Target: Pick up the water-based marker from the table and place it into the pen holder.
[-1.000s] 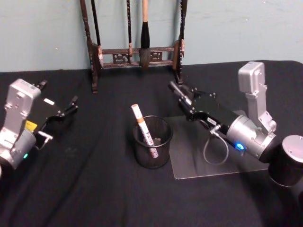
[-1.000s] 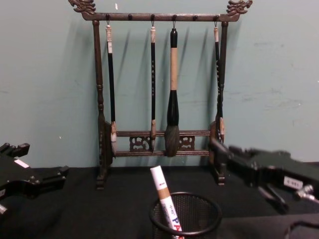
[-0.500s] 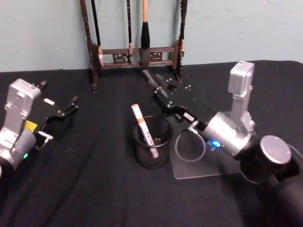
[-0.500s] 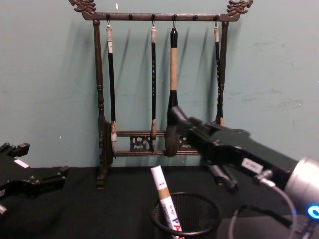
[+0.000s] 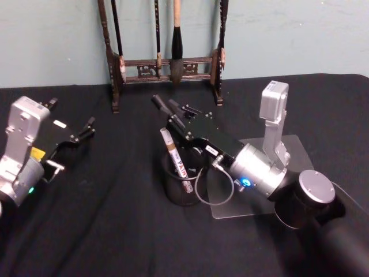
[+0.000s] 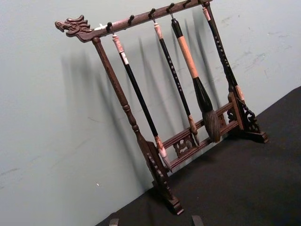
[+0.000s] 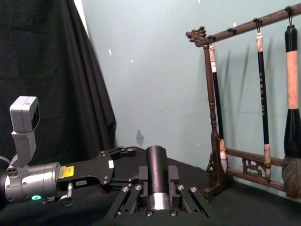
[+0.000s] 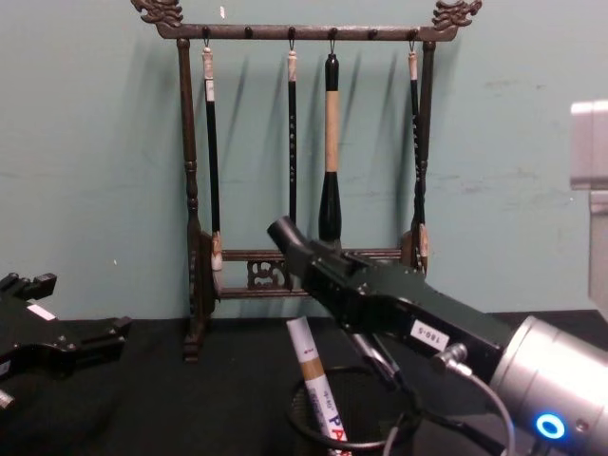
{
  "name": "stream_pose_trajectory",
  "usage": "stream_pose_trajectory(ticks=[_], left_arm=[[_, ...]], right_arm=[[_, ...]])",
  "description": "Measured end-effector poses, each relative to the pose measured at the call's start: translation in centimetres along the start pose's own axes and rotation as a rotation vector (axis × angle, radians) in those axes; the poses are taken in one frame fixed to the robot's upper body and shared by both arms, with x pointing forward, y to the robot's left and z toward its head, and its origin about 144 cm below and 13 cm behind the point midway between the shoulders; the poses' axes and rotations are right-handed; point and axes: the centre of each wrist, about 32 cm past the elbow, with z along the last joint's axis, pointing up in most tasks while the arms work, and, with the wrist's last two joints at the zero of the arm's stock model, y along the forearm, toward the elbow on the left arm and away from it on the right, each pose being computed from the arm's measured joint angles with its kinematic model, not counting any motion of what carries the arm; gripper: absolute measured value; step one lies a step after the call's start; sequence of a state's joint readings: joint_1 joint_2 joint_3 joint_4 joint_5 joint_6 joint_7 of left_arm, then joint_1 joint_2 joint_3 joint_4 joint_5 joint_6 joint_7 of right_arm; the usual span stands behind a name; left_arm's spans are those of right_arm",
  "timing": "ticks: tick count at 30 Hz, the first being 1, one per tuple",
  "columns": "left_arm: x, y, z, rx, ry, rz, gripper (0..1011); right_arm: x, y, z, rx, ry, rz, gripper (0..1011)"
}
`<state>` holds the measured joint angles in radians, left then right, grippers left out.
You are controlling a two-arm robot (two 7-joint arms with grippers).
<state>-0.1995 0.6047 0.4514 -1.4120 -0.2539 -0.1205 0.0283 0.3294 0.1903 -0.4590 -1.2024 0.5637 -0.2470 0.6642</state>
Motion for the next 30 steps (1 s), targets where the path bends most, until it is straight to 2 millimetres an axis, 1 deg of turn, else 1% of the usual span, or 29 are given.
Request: stream_pose_trajectory(ticks=[10,30], left_arm=[[0.0,0.0,0.0,0.0,0.0,0.0,1001],[0.0,0.0,0.0,0.0,0.0,0.0,1001]], right_arm=[[-0.21,0.26,-0.54,-0.015,0.025,0.004,246],[-0.42,0.37,-0.61,-0.021,0.034,-0.004,246]])
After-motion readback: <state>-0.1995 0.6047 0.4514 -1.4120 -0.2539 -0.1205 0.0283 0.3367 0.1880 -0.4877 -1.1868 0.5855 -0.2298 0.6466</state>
